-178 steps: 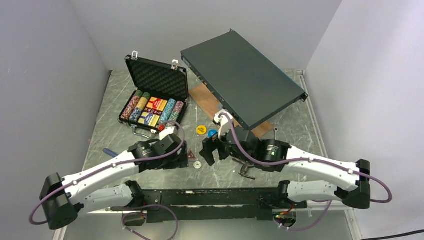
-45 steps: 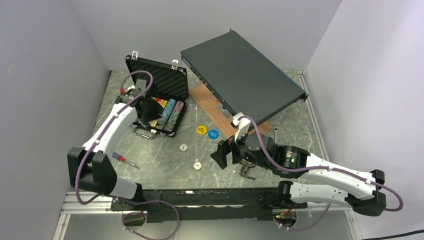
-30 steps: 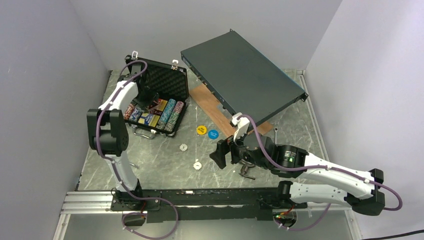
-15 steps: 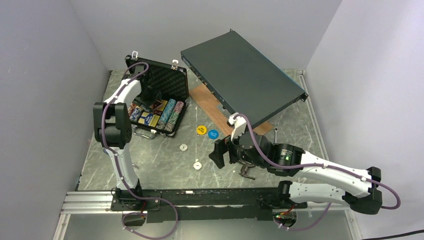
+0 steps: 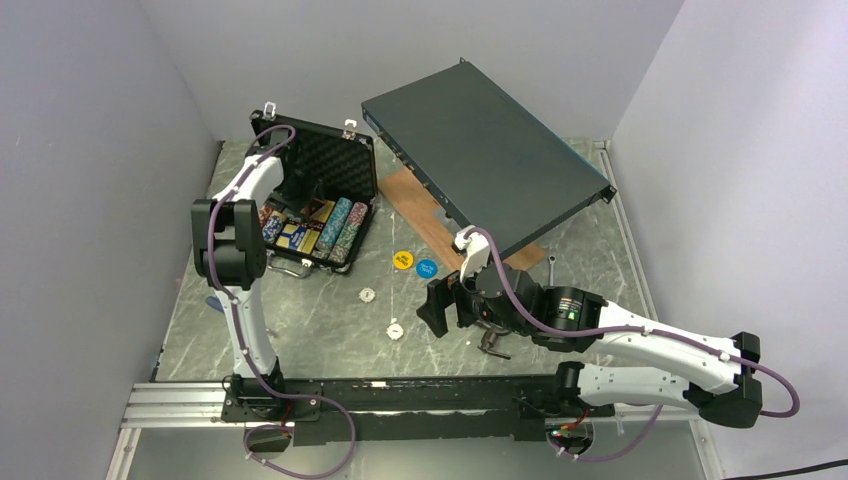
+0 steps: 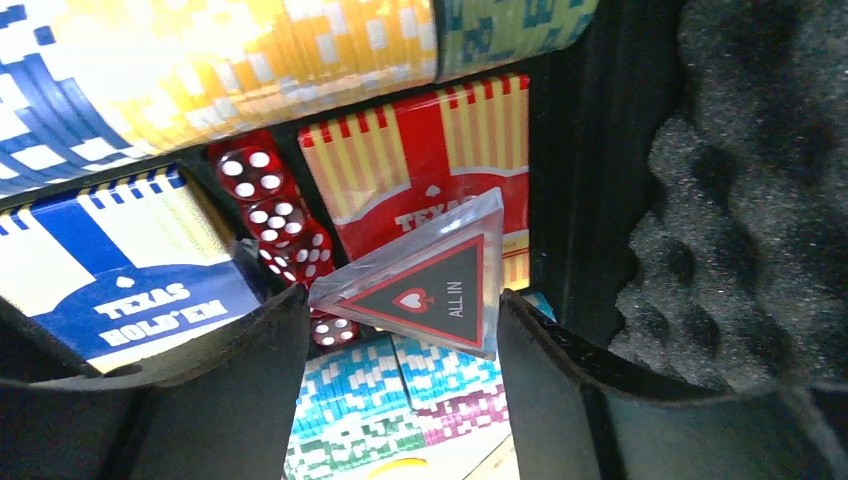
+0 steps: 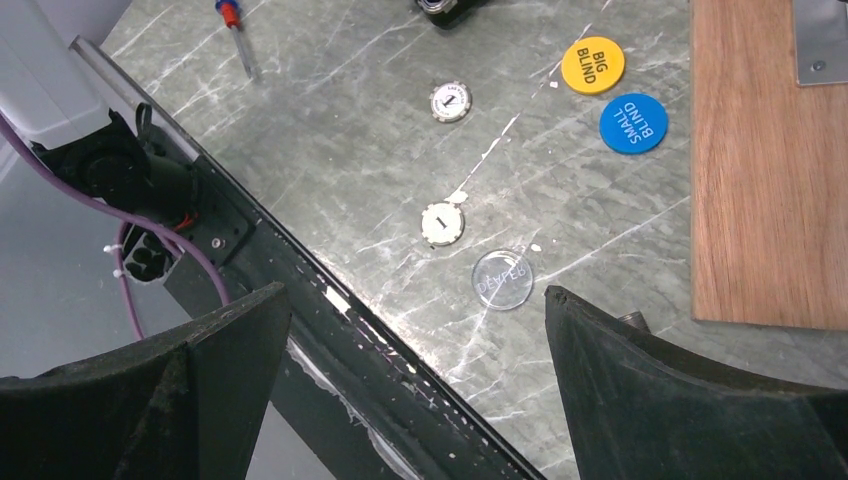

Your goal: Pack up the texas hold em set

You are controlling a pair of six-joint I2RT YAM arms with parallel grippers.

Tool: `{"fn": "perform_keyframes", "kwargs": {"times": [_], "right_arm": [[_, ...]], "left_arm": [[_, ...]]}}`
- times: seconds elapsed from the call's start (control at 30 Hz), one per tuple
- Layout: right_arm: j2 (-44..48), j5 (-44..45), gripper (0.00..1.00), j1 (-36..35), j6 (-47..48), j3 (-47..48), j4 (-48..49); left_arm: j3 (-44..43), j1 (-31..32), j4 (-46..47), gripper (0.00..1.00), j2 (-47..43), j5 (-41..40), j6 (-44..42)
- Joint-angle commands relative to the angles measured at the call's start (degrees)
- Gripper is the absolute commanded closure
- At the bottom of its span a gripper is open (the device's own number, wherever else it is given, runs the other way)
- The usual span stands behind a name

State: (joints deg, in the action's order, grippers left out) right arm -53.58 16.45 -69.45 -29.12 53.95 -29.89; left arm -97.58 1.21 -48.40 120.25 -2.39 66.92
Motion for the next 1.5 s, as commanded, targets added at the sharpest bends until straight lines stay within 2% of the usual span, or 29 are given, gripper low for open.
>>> {"fn": "perform_keyframes", "kwargs": {"times": [0.0,0.27,0.43,0.53,0.6,0.77,0.9,0.97,1.03,1.13,1.23,1.3,1.4,1.47], "right_arm": [[0.32,0.63,0.01,0.1,-0.1,1.72,1.51],[-1.16,-0.21,0.01,0.1,0.47,3.25,1.27],[-1.89,-0.94,0.01,0.1,-0.12,3.41,1.47],[-2.83,-0.66,0.01,0.13,-0.23,3.7,0.54],[-2.98,-0.17,0.01,0.06,-0.15,3.47,0.23],[-3.99,-0.14,0.01,0.03,0.14,2.48,1.22],[-8.02,-2.14,0.0,0.02,0.79,2.92,2.77],[-11.26,-3.29,0.01,-0.03,1.15,4.05,3.34],[-15.1,-3.88,0.01,-0.08,1.11,5.59,3.79],[-20.66,-2.95,0.01,0.0,0.57,8.27,3.78],[-27.48,0.89,0.07,0.02,-0.4,12.57,1.11],[-32.08,7.42,0.13,0.02,-2.66,16.37,-3.06],[-36.43,15.42,0.26,0.1,-1.03,18.42,-3.35],[-39.55,15.81,0.39,1.2,1.53,19.25,-1.95]], "left_arm": [[-3.67,-0.35,-0.26,0.29,1.14,1.26,0.0],[-2.93,-0.77,-0.6,0.01,-1.2,1.84,-2.44],[2.51,-2.7,0.92,0.01,-8.48,2.84,-6.24],[5.44,-3.99,0.96,0.01,-14.69,5.02,-11.98],[10.63,-5.34,4.12,0.01,-21.5,9.56,-15.35],[30.92,-9.55,16.0,0.01,-38.95,28.7,-22.63],[43.02,-9.5,16.5,0.01,-50.2,37.21,-30.42],[49.6,-9.39,15.49,0.01,-55.65,39.99,-33.78],[54.18,-9.31,12.46,0.01,-61.0,39.99,-38.16],[60.24,-9.3,9.06,0.0,-68.33,39.72,-40.17],[64.67,-6.69,10.0,0.01,-73.84,44.19,-36.8],[65.28,-4.54,9.33,0.01,-77.16,42.98,-33.89],[64.4,-4.14,6.55,0.01,-81.44,38.92,-34.05],[62.84,-4.18,4.4,0.0,-82.39,36.1,-35.56]]}}
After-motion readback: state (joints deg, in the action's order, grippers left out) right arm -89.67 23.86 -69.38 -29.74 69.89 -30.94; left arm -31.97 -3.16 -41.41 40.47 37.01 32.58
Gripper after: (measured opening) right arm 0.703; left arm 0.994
